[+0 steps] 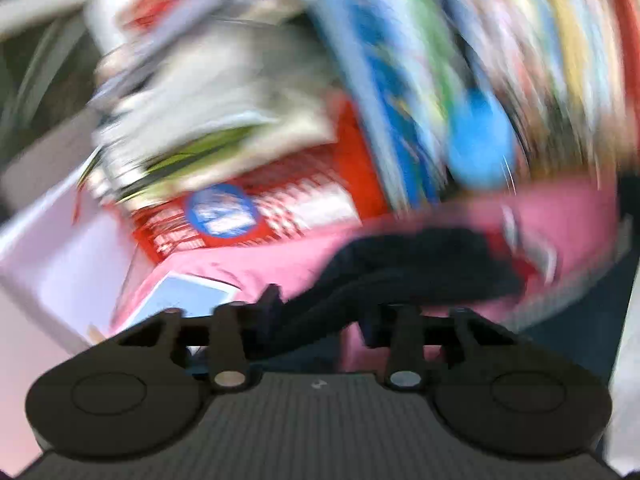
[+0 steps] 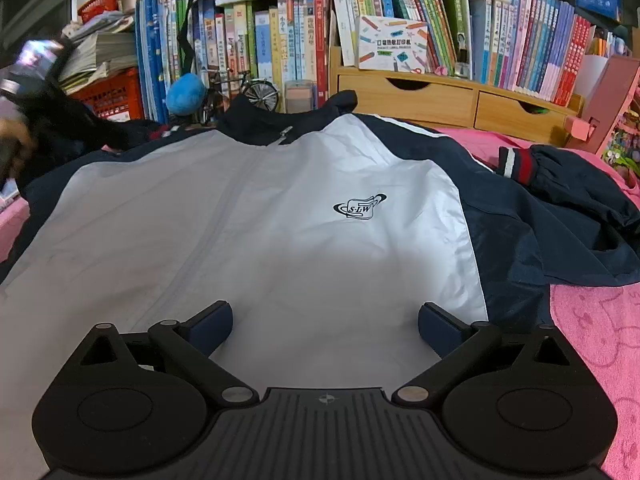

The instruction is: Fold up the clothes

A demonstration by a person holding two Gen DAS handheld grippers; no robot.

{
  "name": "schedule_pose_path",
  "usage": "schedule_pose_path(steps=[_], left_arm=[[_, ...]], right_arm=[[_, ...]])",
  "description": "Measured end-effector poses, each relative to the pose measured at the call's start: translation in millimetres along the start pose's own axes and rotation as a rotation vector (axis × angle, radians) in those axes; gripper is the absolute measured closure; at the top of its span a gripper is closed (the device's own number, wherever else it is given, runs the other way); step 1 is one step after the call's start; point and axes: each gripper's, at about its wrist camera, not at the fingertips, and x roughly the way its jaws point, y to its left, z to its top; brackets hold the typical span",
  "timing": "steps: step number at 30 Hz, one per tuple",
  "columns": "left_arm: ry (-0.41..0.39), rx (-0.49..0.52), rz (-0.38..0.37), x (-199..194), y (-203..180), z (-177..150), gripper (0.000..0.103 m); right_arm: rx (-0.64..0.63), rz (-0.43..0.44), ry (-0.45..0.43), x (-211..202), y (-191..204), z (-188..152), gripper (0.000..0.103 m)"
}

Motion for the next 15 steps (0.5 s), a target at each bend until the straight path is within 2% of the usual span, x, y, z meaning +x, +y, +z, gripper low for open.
schedule_pose_path(steps=[1,4,6,10,12,13,15], left_arm=[[-0.048,-0.113,-0.039,-12,26,7,0.078],[-0.194,-0.386,-0.101,-46,93,17,0.078],[-0.217,-0.495,-0.092,-53,122,17,0.077],[-0.050,-0.475,0.023,-33,149,3,0.058],[0.081,-0.416,0.078,-17,146,-10,0.034],[0.144,-0.384,0.098,-9,145,-19,0.018],[0.245,-0.333,0.126,4,141,-34,0.015]], right_arm=[[0.000,-0.001,0.000,0,0,0,0.002],[0.000,-0.003,0.001,0,0,0,0.002],[0.000,-0.005,0.001,0,0,0,0.001],[-0.001,-0.009,0.001,0,0,0,0.001],[-0.001,-0.010,0.001,0,0,0,0.000],[-0.001,-0.012,0.001,0,1,0,0.000],[-0.001,-0.013,0.002,0,0,0,0.000]])
